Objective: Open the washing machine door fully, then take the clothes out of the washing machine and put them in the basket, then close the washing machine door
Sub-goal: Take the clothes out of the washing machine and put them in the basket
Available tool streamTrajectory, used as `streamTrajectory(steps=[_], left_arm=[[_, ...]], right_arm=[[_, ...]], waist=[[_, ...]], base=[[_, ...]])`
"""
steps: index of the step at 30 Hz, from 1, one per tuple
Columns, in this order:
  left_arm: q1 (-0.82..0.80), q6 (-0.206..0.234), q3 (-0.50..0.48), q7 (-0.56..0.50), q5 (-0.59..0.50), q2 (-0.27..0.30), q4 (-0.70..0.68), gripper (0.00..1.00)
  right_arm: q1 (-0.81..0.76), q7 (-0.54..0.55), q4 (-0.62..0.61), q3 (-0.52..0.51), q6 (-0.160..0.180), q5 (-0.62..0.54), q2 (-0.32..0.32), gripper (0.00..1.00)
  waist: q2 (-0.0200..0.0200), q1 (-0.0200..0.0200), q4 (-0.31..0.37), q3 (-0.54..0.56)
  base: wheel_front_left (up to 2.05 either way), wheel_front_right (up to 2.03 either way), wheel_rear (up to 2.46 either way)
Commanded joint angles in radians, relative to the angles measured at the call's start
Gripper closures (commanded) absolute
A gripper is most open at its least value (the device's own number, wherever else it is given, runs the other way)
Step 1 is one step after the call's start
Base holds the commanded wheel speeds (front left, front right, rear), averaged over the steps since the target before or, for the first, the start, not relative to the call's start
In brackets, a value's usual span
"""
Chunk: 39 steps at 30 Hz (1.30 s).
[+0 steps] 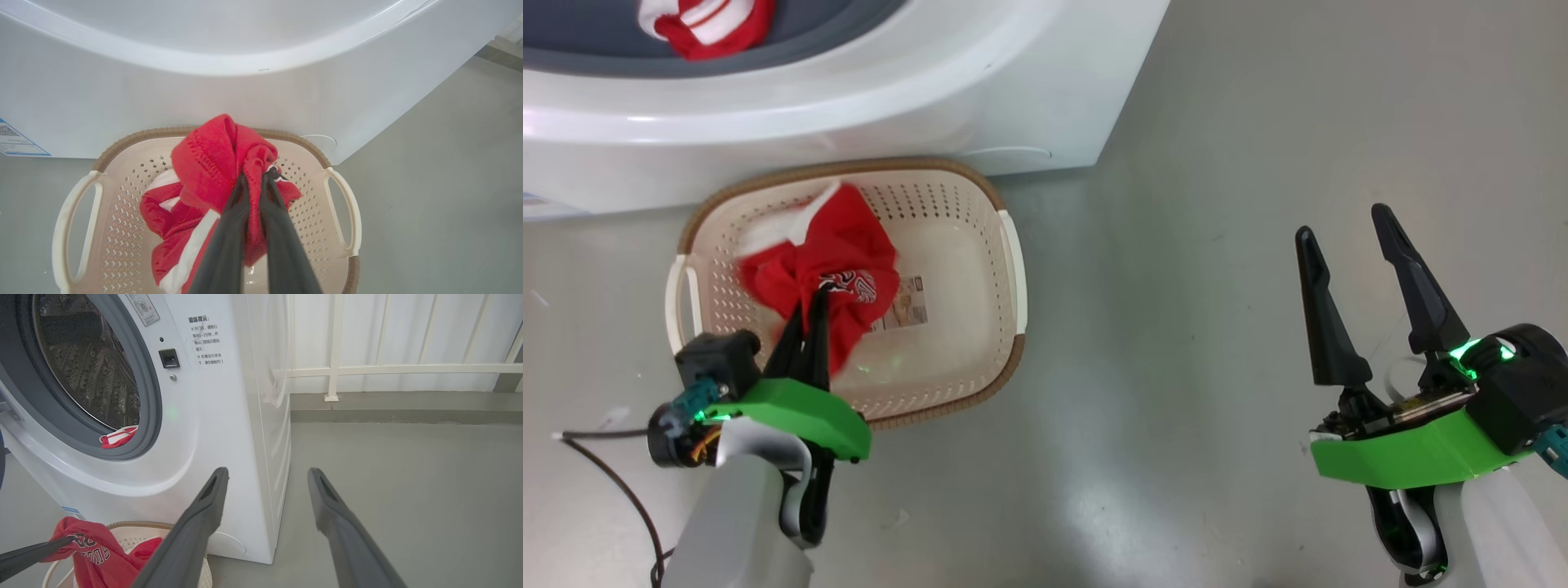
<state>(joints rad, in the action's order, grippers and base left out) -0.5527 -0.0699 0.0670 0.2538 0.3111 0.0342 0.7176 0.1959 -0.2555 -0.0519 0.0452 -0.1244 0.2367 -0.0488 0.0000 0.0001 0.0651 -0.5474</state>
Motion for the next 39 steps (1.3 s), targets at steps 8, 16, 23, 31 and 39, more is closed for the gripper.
streamTrajectory(steps=[8, 16, 23, 31, 39], left_arm=[[-0.119, 0.012, -0.027, 0.008, 0.013, 0.016, 0.221, 1.0], [-0.213, 0.018, -0.052, 0.008, 0.025, 0.025, 0.423, 1.0], [-0.259, 0.02, -0.061, 0.008, 0.034, 0.046, 0.509, 0.0], [-0.253, 0.023, -0.051, 0.008, 0.029, 0.05, 0.531, 0.0], [-0.193, 0.034, -0.062, 0.008, 0.031, 0.044, 0.476, 0.0]], right_arm=[[0.031, -0.006, -0.029, 0.036, -0.006, -0.008, -0.001, 0.0], [0.048, -0.006, -0.029, 0.045, -0.006, -0.007, -0.001, 0.0], [0.057, -0.006, -0.034, 0.048, -0.006, -0.004, -0.001, 0.0], [0.054, -0.006, -0.023, 0.05, -0.006, -0.003, -0.001, 0.0], [0.041, -0.006, 0.0, 0.066, -0.006, -0.016, -0.001, 0.0]], waist=[[0.0, -0.0001, 0.008, -0.078], [0.0, -0.0001, 0.03, -0.132], [0.0, -0.0001, 0.057, -0.156], [0.0, -0.0001, 0.054, -0.128], [0.0, -0.0001, 0.036, -0.055]], base=[[0.0, 0.0, 0.0], [0.0, 0.0, 0.0], [0.0, 0.0, 0.0], [0.0, 0.0, 0.0], [0.0, 0.0, 0.0]])
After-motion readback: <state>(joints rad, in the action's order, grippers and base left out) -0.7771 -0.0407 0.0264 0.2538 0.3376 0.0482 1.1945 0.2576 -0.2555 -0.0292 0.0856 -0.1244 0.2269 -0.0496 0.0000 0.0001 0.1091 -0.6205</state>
